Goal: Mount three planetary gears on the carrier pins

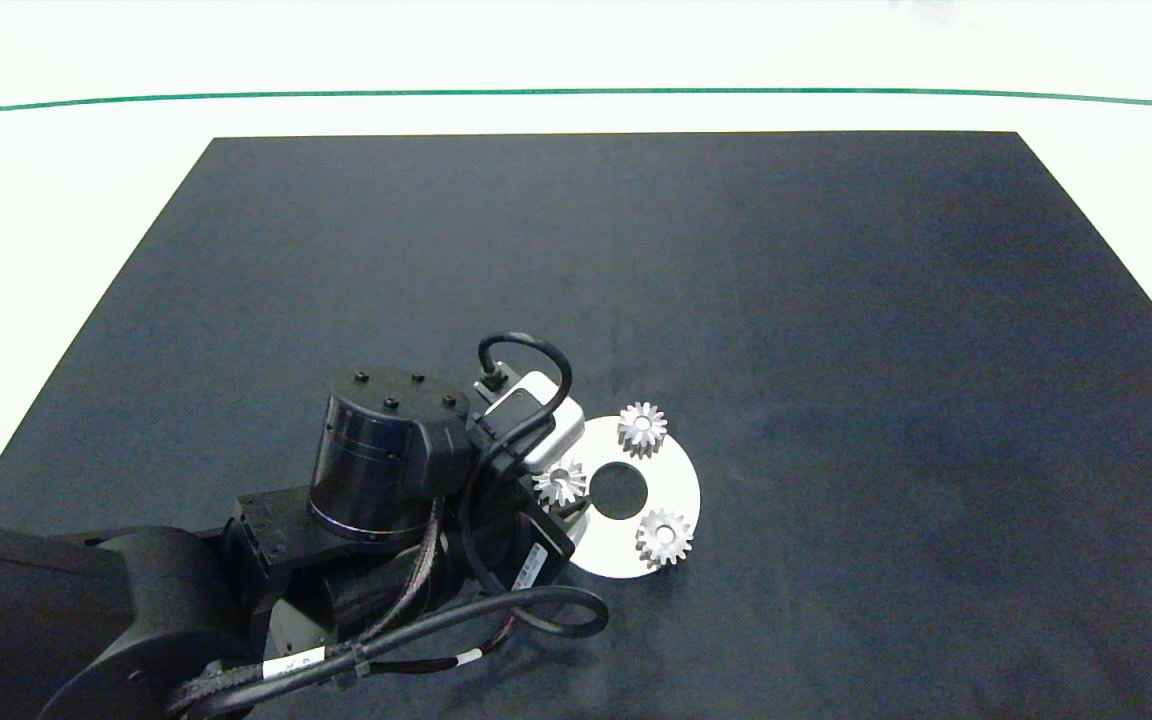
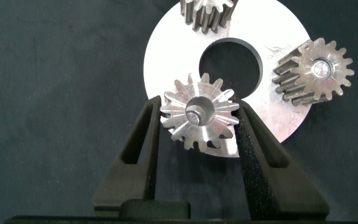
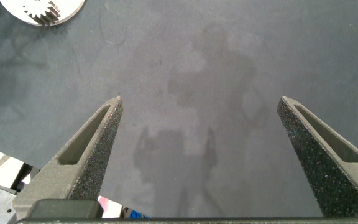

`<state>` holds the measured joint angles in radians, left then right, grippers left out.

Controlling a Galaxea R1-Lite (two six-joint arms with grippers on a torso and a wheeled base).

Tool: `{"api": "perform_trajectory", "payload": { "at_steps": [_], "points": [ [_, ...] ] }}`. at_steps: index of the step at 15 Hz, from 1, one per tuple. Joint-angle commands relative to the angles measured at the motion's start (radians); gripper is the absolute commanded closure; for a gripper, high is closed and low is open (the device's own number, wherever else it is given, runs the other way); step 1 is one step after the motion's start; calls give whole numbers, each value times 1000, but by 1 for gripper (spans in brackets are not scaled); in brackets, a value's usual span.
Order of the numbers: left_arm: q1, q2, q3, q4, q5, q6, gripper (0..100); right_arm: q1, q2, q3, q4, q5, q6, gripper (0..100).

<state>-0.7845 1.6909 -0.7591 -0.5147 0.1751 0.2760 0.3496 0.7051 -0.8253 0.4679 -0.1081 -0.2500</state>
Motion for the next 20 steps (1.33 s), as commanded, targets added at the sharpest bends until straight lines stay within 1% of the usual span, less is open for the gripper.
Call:
{"api": "perform_trajectory", "payload": {
  "at_steps": [1, 3, 4, 10, 12, 14, 17, 20],
  "points": [
    [1, 3, 0, -2, 0, 0, 93, 0, 1, 0, 2, -1, -2, 0],
    [2, 1, 1, -2, 0, 0, 93, 0, 1, 0, 3, -1, -2, 0],
    [2, 0, 1, -4, -9, 0, 93, 0, 1, 0, 3, -1, -2, 0],
    [4, 0, 11, -16, -16, -1, 93, 0, -1, 0, 3, -1, -2, 0],
    [13, 0, 18, -36, -22, -1, 93, 0, 1, 0, 3, -1, -2, 0],
    [16, 1, 35, -68, -34, -1, 93, 0, -1, 0, 3, -1, -2, 0],
    [16, 1, 37, -85, -34, -1, 93, 0, 1, 0, 3, -1, -2, 0],
    [14, 4, 41, -122, -34, -3, 93, 0, 1, 0, 3, -1, -2, 0]
  ]
}}
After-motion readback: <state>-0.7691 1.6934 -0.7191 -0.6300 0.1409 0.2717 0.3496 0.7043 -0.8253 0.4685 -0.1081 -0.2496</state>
